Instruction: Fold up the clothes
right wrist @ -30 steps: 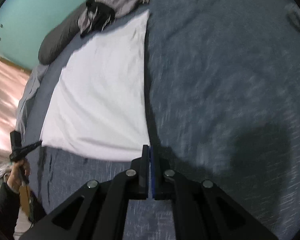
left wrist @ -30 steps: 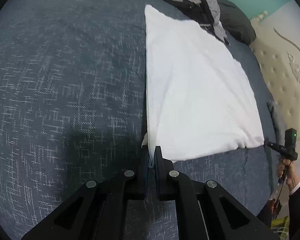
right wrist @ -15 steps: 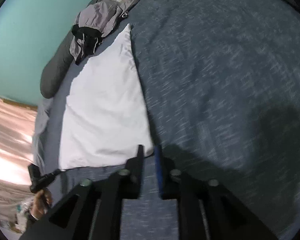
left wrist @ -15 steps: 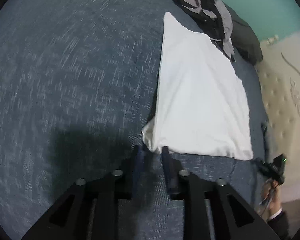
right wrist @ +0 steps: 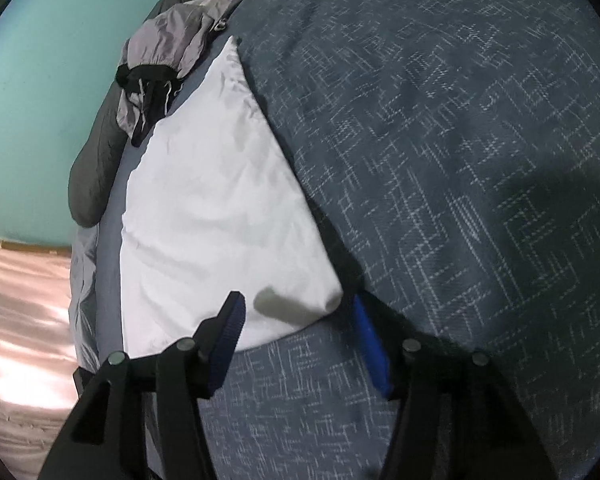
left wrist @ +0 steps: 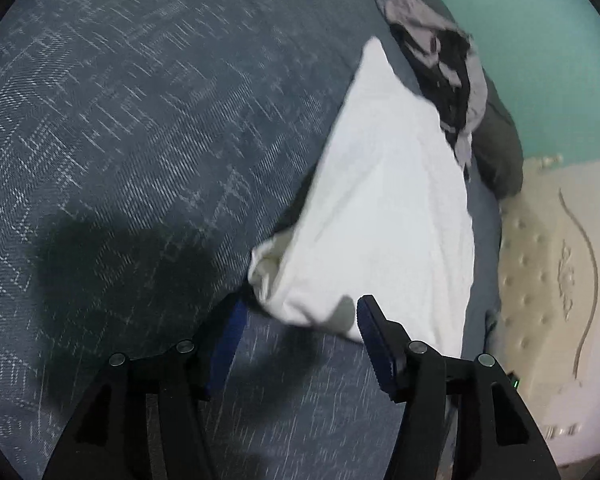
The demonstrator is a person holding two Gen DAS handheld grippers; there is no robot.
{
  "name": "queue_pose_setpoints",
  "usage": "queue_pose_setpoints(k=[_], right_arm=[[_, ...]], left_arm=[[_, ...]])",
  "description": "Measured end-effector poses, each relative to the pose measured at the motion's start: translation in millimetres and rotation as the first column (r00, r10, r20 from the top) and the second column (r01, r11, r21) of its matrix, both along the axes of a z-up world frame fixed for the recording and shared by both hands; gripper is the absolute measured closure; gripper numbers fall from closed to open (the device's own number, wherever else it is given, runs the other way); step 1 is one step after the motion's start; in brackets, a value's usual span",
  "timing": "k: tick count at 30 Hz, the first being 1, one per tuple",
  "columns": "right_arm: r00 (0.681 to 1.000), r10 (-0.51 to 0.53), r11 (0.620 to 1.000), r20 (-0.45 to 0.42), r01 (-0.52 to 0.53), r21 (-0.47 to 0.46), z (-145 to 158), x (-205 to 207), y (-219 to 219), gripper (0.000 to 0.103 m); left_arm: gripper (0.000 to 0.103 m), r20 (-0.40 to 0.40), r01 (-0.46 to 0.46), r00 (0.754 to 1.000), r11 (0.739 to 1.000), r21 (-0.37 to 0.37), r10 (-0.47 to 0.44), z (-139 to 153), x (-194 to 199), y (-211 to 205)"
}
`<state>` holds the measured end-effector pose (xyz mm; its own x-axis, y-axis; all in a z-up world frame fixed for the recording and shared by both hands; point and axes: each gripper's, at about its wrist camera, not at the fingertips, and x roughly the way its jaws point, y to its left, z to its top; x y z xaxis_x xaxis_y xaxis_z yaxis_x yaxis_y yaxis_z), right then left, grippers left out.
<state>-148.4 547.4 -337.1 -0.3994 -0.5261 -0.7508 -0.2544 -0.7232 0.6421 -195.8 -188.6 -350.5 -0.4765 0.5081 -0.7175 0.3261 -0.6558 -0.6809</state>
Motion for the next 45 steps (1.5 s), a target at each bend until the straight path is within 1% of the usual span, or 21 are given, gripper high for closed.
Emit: queue_pose_setpoints(k=[2,4,5,6,7,9,10,11,13,16,18,19,21,24,26,29,33,37,40,41,45], right_arm=[[1.000,-0.020,1.000,0.006,0.020,-0.003,-2,-1,1,0.047],[0.999,-0.036,0.999,-0.003,0.036,-0.006,-1,-1,1,0.047],[0.999,-0.037,0.999,-0.010,0.037,0.002,0,-1,1,0.047],[0.999,-0.039,0.999,-0.018,0.039,0.007,1,0,1,0.054],[0.999,-0.043,0.999,-0.023,0.043,0.016,2,1,1,0.061],[0.998,-0.054,0.998,-0.029,0.055,0.035,3,3,3,0.082],[0.998,-0.059,0.998,-0.031,0.059,0.030,3,3,4,0.088],[0.997,-0.063,0.998,-0.033,0.064,0.024,2,4,6,0.093],[0.996,-0.072,0.997,-0.048,0.073,0.011,2,6,10,0.096],[0.992,-0.097,0.995,-0.076,0.098,0.009,8,11,16,0.098],[0.988,-0.117,0.993,-0.103,0.119,0.007,17,16,19,0.098],[0.985,-0.123,0.992,-0.121,0.125,0.005,23,18,20,0.098],[0.982,-0.119,0.992,-0.150,0.125,0.031,28,19,22,0.099],[0.981,-0.160,0.987,-0.108,0.161,-0.007,14,19,31,0.099],[0.982,-0.154,0.988,-0.112,0.156,0.004,12,17,30,0.099],[0.980,-0.167,0.986,-0.109,0.168,-0.005,6,15,31,0.099],[0.983,-0.158,0.987,-0.097,0.157,-0.019,1,11,28,0.099],[0.985,-0.139,0.990,-0.100,0.139,-0.006,-1,13,26,0.099],[0.988,-0.116,0.992,-0.104,0.120,0.026,-2,13,22,0.098],[0.989,-0.107,0.993,-0.104,0.111,0.037,-2,13,20,0.096],[0.992,-0.088,0.993,-0.086,0.094,0.070,-1,11,22,0.095]], left_arm=[[0.043,-0.011,-0.031,0.999,1.000,0.004,0.031,0,-1,-2],[0.055,-0.016,-0.039,0.999,0.999,-0.014,0.038,2,-3,-2],[0.070,-0.019,-0.042,0.999,0.999,-0.025,0.042,2,-3,-3],[0.084,-0.020,-0.046,0.999,0.998,-0.033,0.045,3,-6,-3],[0.087,-0.020,-0.048,0.999,0.998,-0.033,0.047,3,-9,-4],[0.093,-0.021,-0.040,0.999,0.999,-0.031,0.040,3,-11,-5],[0.095,-0.023,-0.037,0.999,0.999,-0.031,0.037,3,-11,-6],[0.096,-0.029,-0.036,0.999,0.999,-0.034,0.035,4,-10,-7],[0.097,-0.040,-0.034,0.999,0.999,-0.039,0.033,7,-8,-8],[0.098,-0.061,-0.036,0.998,0.998,-0.046,0.033,17,-2,-9],[0.098,-0.068,-0.035,0.997,0.998,-0.057,0.031,20,-2,-10],[0.098,-0.067,-0.034,0.997,0.998,-0.061,0.030,20,-2,-10],[0.098,-0.046,-0.039,0.998,0.998,-0.051,0.037,14,-3,-13],[0.098,-0.025,-0.039,0.999,0.998,-0.045,0.038,5,-2,-18],[0.098,-0.027,-0.036,0.999,0.998,-0.048,0.035,4,-1,-20],[0.098,-0.029,-0.033,0.999,0.998,-0.049,0.032,3,3,-21],[0.098,-0.039,-0.034,0.999,0.998,-0.053,0.032,9,2,-17],[0.098,-0.039,-0.026,0.999,0.997,-0.075,0.023,12,0,-12],[0.098,-0.036,-0.026,0.999,0.997,-0.079,0.023,12,-1,-10],[0.098,-0.033,-0.027,0.999,0.997,-0.077,0.024,11,0,-10],[0.098,-0.028,-0.017,1.000,0.996,-0.086,0.015,10,-1,-8]])
